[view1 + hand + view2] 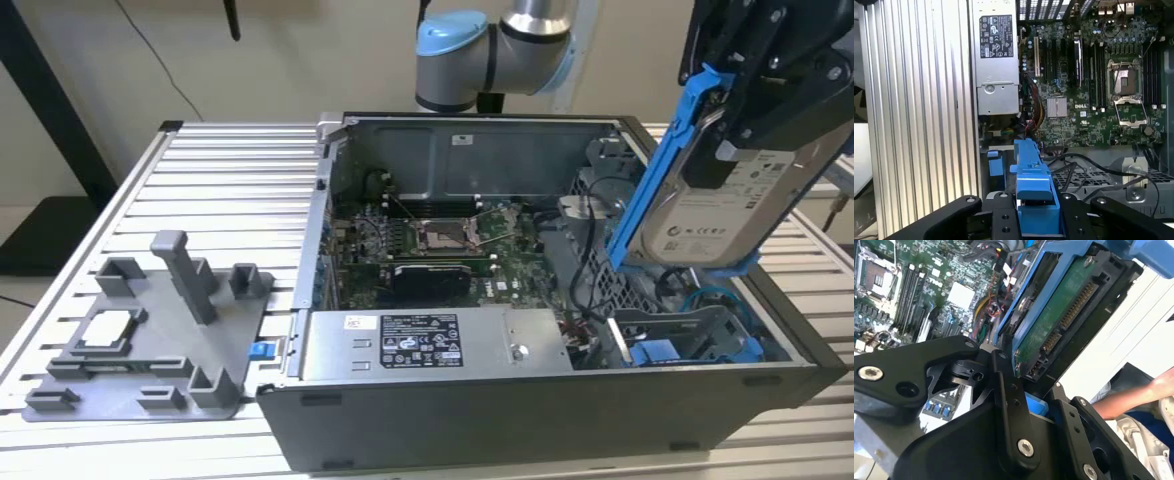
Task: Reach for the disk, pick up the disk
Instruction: 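Pick up the disk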
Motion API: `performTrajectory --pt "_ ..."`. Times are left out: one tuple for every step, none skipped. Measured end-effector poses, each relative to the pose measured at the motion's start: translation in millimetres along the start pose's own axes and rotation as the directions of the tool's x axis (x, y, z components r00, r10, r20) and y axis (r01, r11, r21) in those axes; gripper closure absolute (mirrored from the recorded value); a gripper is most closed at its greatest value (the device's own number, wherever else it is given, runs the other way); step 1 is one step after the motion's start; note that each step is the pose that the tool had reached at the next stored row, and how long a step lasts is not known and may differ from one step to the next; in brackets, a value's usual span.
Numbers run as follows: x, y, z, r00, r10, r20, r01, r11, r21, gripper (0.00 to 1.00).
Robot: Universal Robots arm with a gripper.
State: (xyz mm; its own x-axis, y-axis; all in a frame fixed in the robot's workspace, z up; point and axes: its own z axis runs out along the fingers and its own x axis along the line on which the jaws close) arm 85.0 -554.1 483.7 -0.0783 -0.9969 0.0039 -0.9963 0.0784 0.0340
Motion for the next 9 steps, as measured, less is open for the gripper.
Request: performTrajectory --pt "1.8 -0.3 1.1 1.0000 0.000 0.0000 0.000 1.0000 0.0000 1.00" --pt "3.5 -0.7 2.3 1.0000 0.000 0.0000 0.000 1.0000 0.0000 1.00" --pt "4.9 -1.0 3.4 1.0000 0.000 0.0000 0.000 1.0000 0.0000 1.00" --pt "6.1 -1.4 4.5 1.0000 0.000 0.0001 0.000 1.0000 0.0000 1.00" --pt "7.1 -1.8 5.7 1.0000 -0.001 0.0003 0.001 1.0000 0.0000 1.00" --pt "8.0 -2.1 6.8 1.0000 -0.002 0.0003 0.002 1.0000 0.0000 1.00" --pt "8.7 -2.4 7.5 1.0000 -0.004 -0.0001 0.004 1.0000 0.0000 1.00" --pt "9.1 -2.4 8.1 1.0000 -0.007 -0.0003 0.007 1.0000 0.0000 1.00" --pt "9.3 -2.5 8.4 1.0000 -0.009 -0.0005 0.009 1.0000 0.0000 1.00"
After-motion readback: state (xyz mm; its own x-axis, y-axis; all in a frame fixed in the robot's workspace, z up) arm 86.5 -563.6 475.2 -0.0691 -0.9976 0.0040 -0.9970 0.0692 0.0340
